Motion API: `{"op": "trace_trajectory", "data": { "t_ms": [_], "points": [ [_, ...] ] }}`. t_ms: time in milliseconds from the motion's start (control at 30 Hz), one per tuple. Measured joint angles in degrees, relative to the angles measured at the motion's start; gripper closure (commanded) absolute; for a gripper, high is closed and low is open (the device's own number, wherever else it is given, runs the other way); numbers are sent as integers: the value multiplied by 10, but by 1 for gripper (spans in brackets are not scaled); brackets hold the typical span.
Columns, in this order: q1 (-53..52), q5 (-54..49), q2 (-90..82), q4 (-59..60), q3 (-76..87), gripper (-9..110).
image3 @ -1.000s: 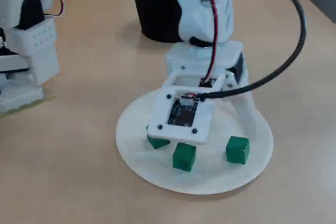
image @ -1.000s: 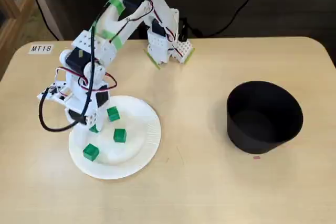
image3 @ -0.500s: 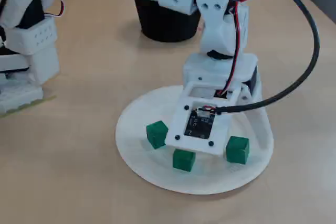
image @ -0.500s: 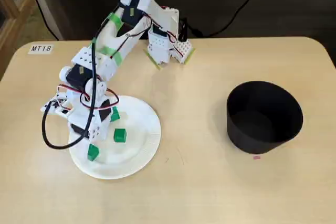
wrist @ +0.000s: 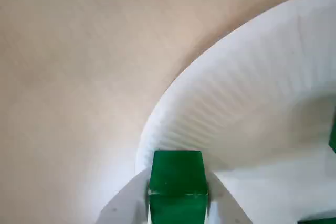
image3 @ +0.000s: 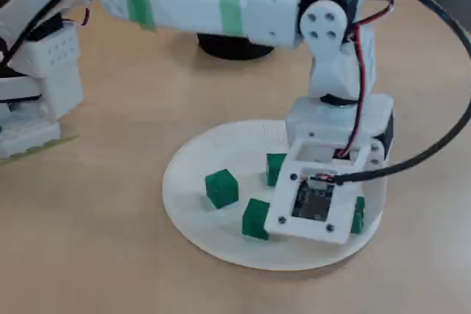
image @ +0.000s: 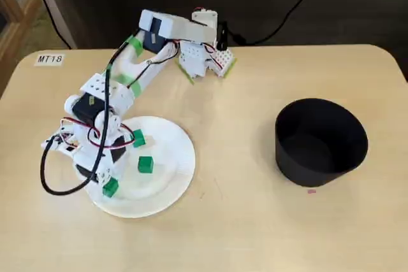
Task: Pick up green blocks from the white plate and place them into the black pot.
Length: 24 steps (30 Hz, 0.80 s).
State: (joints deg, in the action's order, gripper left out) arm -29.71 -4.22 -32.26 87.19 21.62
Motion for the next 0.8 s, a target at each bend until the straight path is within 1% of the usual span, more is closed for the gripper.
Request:
{"op": "trace_trajectory", "data": {
  "t_ms": [67,133,233,400,467,533,800],
  "points": [
    [-1,0,55,50,-100,104],
    [0,-5,76,69,-167,104],
    [1,-9,72,77,-195,104],
    [1,-4,23,80,-193,104],
    [4,-6,-26,80,-155,104],
    [11,-4,-91,80,-78,104],
    [103,-1,-418,80,304,104]
  ]
}}
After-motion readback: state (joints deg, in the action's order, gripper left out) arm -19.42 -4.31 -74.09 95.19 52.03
